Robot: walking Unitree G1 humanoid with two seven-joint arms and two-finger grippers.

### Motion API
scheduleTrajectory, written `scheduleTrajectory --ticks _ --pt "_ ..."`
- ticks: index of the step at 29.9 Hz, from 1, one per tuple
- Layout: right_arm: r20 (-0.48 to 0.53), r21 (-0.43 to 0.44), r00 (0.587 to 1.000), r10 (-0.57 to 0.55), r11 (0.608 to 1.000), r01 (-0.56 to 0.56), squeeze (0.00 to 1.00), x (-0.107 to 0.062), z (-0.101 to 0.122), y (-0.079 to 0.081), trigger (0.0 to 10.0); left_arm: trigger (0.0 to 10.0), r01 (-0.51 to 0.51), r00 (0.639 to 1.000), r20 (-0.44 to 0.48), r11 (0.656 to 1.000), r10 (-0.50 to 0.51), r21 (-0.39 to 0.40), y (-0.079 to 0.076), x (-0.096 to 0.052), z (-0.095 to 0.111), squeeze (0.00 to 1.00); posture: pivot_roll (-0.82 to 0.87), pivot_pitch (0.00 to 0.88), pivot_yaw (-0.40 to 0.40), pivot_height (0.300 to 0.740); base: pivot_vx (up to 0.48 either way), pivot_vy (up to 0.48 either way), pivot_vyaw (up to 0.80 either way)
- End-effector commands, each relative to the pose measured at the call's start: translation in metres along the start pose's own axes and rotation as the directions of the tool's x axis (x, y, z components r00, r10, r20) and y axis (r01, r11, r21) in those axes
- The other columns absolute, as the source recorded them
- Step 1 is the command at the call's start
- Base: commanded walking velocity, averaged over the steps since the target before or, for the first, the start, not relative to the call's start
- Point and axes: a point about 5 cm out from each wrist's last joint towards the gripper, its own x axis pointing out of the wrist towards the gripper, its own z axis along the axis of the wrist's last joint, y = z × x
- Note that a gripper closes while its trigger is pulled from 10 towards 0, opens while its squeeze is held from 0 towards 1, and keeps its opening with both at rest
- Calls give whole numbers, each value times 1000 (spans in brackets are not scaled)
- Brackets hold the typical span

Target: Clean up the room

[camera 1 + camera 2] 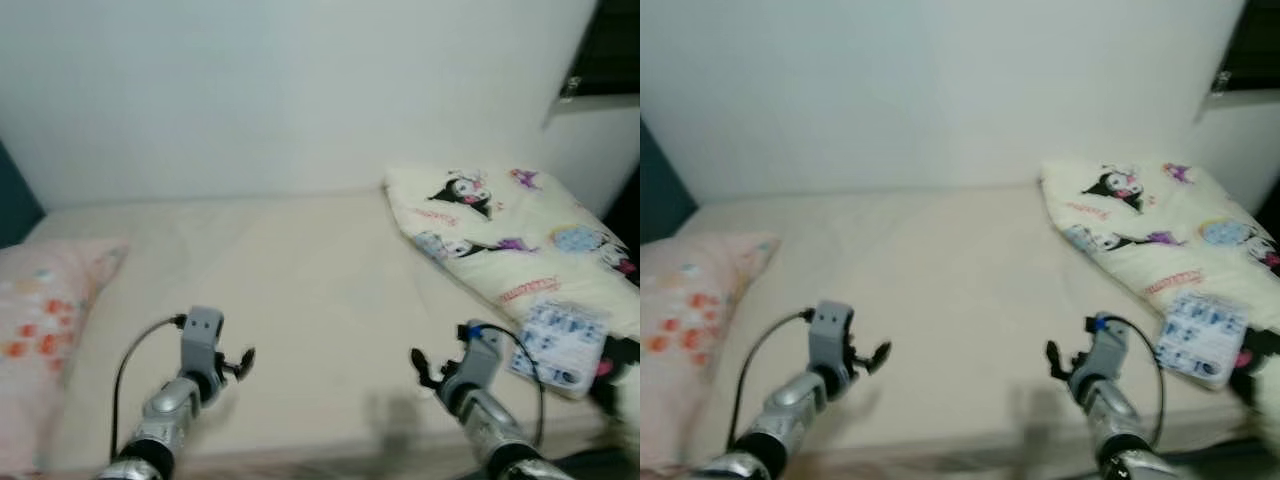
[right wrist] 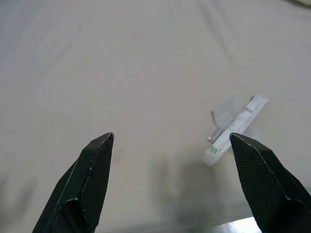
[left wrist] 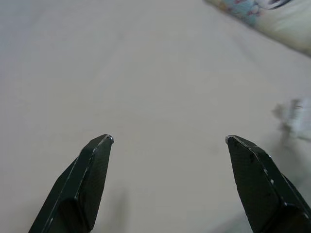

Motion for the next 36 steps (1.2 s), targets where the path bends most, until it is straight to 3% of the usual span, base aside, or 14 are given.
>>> scheduleTrajectory --ticks 1,26,30,36 --pt "-2 -11 1000 28 1000 -28 0 2 -1 8 10000 10000 12 1000 -25 1000 -11 25 3 -5 -8 0 -71 0 -20 740 0 -480 750" --pt "-24 4 999 -34 999 34 0 2 1 1 10000 10000 206 974 71 974 -213 92 -25 4 12 0 -74 0 -27 740 0 -480 30" --pt "-21 11 999 -43 999 43 0 2 2 0 10000 10000 214 972 80 971 -223 109 -27 4 14 0 -79 0 -28 740 0 -480 -744" --pt "-19 16 998 -57 998 57 0 2 3 -1 10000 10000 182 980 28 946 -196 268 -22 4 12 0 -81 0 -28 740 0 -42 -117"
